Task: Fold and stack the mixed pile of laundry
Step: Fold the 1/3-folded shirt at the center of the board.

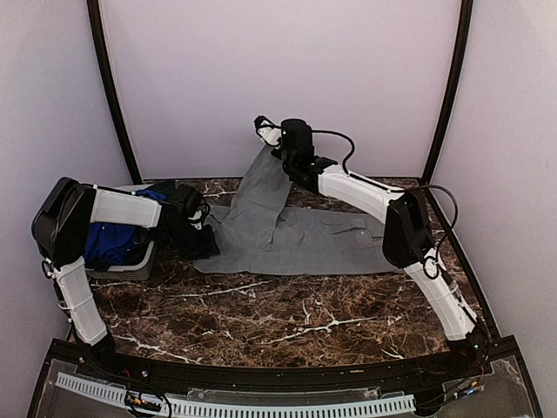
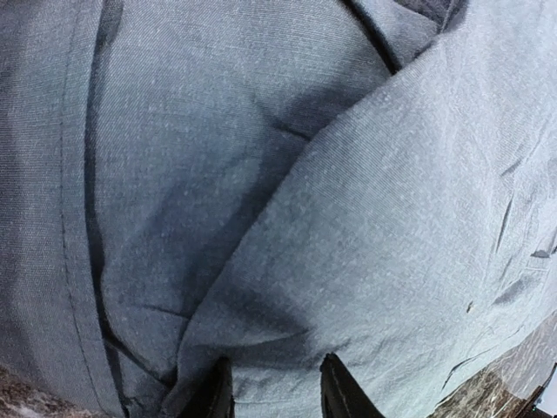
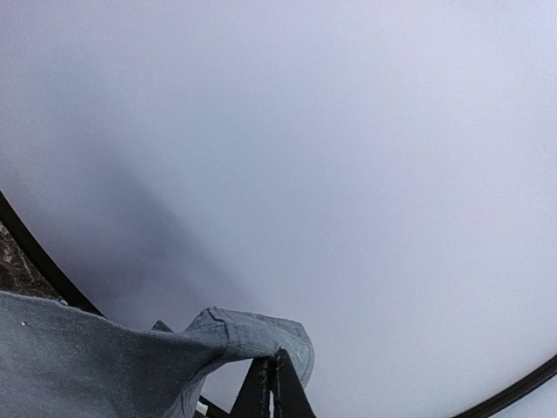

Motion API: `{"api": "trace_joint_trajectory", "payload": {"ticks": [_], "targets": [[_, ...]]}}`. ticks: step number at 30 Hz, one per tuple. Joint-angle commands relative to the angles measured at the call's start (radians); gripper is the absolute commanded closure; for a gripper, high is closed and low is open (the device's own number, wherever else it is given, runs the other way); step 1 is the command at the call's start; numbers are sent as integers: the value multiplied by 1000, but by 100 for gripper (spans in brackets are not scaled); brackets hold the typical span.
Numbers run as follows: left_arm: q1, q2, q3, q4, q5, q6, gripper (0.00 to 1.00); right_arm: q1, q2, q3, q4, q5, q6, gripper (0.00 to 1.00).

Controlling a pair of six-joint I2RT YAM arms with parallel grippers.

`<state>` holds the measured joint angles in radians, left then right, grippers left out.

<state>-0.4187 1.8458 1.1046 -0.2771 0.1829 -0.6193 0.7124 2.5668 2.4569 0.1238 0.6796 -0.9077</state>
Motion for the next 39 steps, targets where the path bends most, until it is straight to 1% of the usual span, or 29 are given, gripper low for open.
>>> {"api": "trace_joint_trajectory", "payload": {"ticks": [1,6,10,13,14,15,17,18,19,20,21,22,25,28,31,33,36,39], "targets": [[6,12,-12,-15,4,-8,66,45,31,35,107,-50,-75,97],[7,12,-17,-10,10,-8,65,93,-31,-100,116,-5,-124,100],[9,11,-22,0,19,-14,65,142,-111,-248,114,23,-116,100],[10,3,-37,16,25,-20,65,171,-179,-358,66,25,-47,100],[11,2,-42,22,30,-23,65,172,-200,-380,12,13,23,100],[11,1,-47,25,35,-23,65,169,-215,-379,-57,0,93,98],[11,0,-54,31,41,-24,65,142,-231,-339,-235,-62,251,89],[11,0,-55,35,43,-23,65,125,-237,-314,-319,-121,330,81],[11,-1,-57,37,45,-23,65,106,-246,-292,-404,-191,396,73],[11,-3,-57,38,48,-21,64,85,-256,-284,-475,-298,448,65],[11,-5,-56,38,52,-18,64,64,-264,-281,-495,-345,504,59],[12,-9,-56,40,53,-18,63,36,-267,-273,-541,-444,557,55],[11,-23,-59,51,60,-6,61,-46,-258,-253,-591,-642,731,54],[9,-47,-53,65,86,27,58,-106,-228,-228,-640,-765,842,54],[-1,-115,-61,62,75,79,55,-137,-232,-254,-682,-840,898,56],[-5,-170,-52,26,46,115,52,-146,-277,-337,-674,-856,908,55],[-13,-221,-20,-13,12,171,45,-152,-398,-536,-628,-868,953,54],[-20,-184,31,-43,7,217,44,-167,-490,-680,-597,-873,976,54]]}}
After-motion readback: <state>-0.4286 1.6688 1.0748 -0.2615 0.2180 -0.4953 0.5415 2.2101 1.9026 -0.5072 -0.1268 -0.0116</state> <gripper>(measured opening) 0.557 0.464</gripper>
